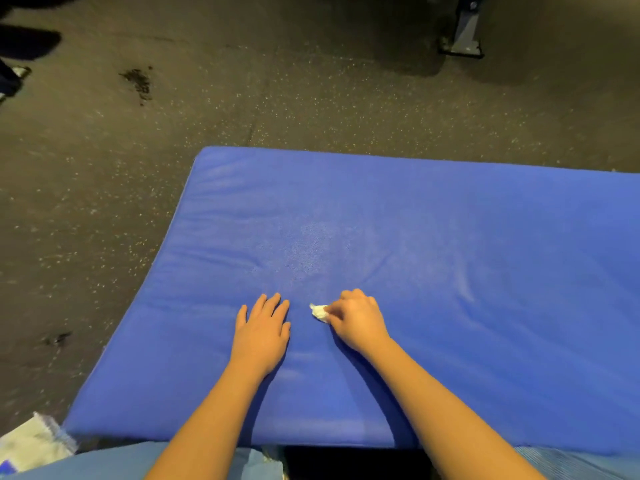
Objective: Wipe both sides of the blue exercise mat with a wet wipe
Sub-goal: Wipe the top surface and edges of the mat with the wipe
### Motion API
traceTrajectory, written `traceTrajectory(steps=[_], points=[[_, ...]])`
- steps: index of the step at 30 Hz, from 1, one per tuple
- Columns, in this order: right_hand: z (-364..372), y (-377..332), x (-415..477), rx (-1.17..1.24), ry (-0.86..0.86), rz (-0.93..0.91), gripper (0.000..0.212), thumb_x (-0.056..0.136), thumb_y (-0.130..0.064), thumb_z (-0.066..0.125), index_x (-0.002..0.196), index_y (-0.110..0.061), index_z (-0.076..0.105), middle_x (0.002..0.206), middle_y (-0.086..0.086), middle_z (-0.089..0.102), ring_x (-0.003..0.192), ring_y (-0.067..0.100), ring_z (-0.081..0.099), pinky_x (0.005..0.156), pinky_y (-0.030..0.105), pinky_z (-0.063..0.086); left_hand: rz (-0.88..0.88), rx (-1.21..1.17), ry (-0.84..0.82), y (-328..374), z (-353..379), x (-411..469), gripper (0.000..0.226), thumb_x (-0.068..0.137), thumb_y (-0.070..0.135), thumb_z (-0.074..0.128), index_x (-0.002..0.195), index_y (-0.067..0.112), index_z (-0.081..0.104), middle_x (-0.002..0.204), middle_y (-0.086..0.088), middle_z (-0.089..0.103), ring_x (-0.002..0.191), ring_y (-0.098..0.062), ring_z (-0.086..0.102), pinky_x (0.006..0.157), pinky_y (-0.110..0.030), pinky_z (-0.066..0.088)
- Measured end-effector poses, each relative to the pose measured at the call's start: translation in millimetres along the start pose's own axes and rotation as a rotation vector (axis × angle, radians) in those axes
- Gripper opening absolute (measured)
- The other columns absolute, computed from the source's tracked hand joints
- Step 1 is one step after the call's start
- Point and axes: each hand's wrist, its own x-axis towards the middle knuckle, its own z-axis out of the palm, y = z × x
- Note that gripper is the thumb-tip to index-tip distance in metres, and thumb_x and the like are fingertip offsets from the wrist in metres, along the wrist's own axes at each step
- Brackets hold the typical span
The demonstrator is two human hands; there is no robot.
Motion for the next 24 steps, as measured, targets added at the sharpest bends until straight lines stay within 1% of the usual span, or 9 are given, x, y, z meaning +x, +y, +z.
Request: traceTrajectory(steps=[3, 6, 8, 10, 12, 14, 19, 21, 24], points=[[-6.8, 7.1, -1.1, 0.061, 0.134, 0.247, 0.037, 0.097, -0.040, 0.050, 0.087, -0.012, 0.073, 0.074, 0.003, 0.038, 0.077, 0.026, 0.045, 0.062, 0.031, 0.025, -0.002, -0.019, -0.022, 0.9, -1.2, -7.7, 0.050, 0.106, 0.033, 0.025, 0.154, 0.024, 0.016, 0.162, 0.007, 0.007, 0.150, -0.017, 0.000, 0.120, -0.045, 0.002], [-3.6, -23.9, -25.8, 0.193, -0.039, 0.071, 0.036, 0.096, -0.040, 0.051, 0.092, -0.011, 0.072, 0.076, 0.001, 0.037, 0.073, 0.023, 0.042, 0.055, 0.031, 0.026, 0.000, -0.012, -0.036, -0.7, -4.0, -16.1, 0.049, 0.106, 0.032, 0.028, 0.153, 0.022, 0.021, 0.162, 0.007, 0.010, 0.150, -0.017, 0.002, 0.119, -0.046, 0.005], [-10.2, -31.6, -40.8, 0.173, -0.156, -0.036, 0.034, 0.096, -0.039, 0.051, 0.091, -0.012, 0.071, 0.073, -0.003, 0.034, 0.074, 0.021, 0.042, 0.052, 0.028, 0.026, 0.001, -0.017, -0.043, -0.8, -6.1, -20.4, 0.048, 0.105, 0.031, 0.030, 0.152, 0.021, 0.023, 0.161, 0.006, 0.011, 0.149, -0.017, 0.003, 0.119, -0.046, 0.008], [-14.5, -18.3, -41.5, 0.105, -0.138, 0.017, 0.036, 0.096, -0.042, 0.050, 0.091, -0.012, 0.070, 0.075, -0.001, 0.039, 0.078, 0.024, 0.047, 0.056, 0.030, 0.029, 0.001, -0.022, -0.064, 0.8, -7.1, -26.3, 0.049, 0.105, 0.029, 0.031, 0.152, 0.019, 0.023, 0.162, 0.005, 0.011, 0.150, -0.018, 0.004, 0.119, -0.046, 0.008], [-16.5, -5.6, -43.6, 0.032, -0.028, 0.200, 0.038, 0.097, -0.038, 0.047, 0.090, -0.008, 0.069, 0.081, 0.003, 0.041, 0.084, 0.028, 0.053, 0.061, 0.030, 0.031, 0.001, -0.020, -0.089, 1.9, -9.0, -32.5, 0.049, 0.105, 0.028, 0.031, 0.152, 0.018, 0.023, 0.162, 0.003, 0.011, 0.150, -0.020, 0.004, 0.119, -0.045, 0.009], [-14.1, -13.4, -54.1, 0.097, 0.004, 0.286, 0.037, 0.097, -0.035, 0.049, 0.090, -0.005, 0.069, 0.084, 0.005, 0.042, 0.083, 0.030, 0.056, 0.059, 0.030, 0.034, 0.003, -0.013, -0.107, 2.1, -10.8, -38.2, 0.049, 0.105, 0.027, 0.032, 0.152, 0.018, 0.024, 0.162, 0.003, 0.012, 0.150, -0.020, 0.005, 0.119, -0.046, 0.010], [-20.6, -47.9, -90.3, 0.302, -0.256, 0.057, 0.050, 0.085, -0.051, 0.062, 0.073, -0.003, 0.066, 0.077, 0.010, 0.050, 0.071, 0.027, 0.052, 0.062, 0.037, 0.040, -0.003, 0.001, -0.112, 6.6, -12.3, -50.2, 0.049, 0.104, 0.028, 0.033, 0.151, 0.018, 0.024, 0.162, 0.003, 0.012, 0.149, -0.019, 0.005, 0.119, -0.047, 0.012], [-26.6, -40.3, -88.5, 0.233, -0.205, 0.075, 0.043, 0.085, -0.051, 0.061, 0.082, -0.010, 0.073, 0.087, 0.009, 0.059, 0.083, 0.027, 0.055, 0.070, 0.037, 0.045, 0.005, -0.001, -0.118, 7.6, -12.4, -56.1, 0.049, 0.104, 0.028, 0.032, 0.151, 0.018, 0.024, 0.162, 0.004, 0.011, 0.149, -0.018, 0.005, 0.119, -0.047, 0.011], [-27.1, -41.1, -90.5, 0.033, -0.095, 0.142, 0.033, 0.094, -0.030, 0.051, 0.092, -0.003, 0.070, 0.104, 0.011, 0.057, 0.098, 0.032, 0.054, 0.069, 0.032, 0.038, 0.026, 0.006, -0.138, 5.2, -12.7, -65.4, 0.048, 0.104, 0.028, 0.034, 0.151, 0.018, 0.027, 0.161, 0.004, 0.013, 0.149, -0.018, 0.007, 0.118, -0.046, 0.011]])
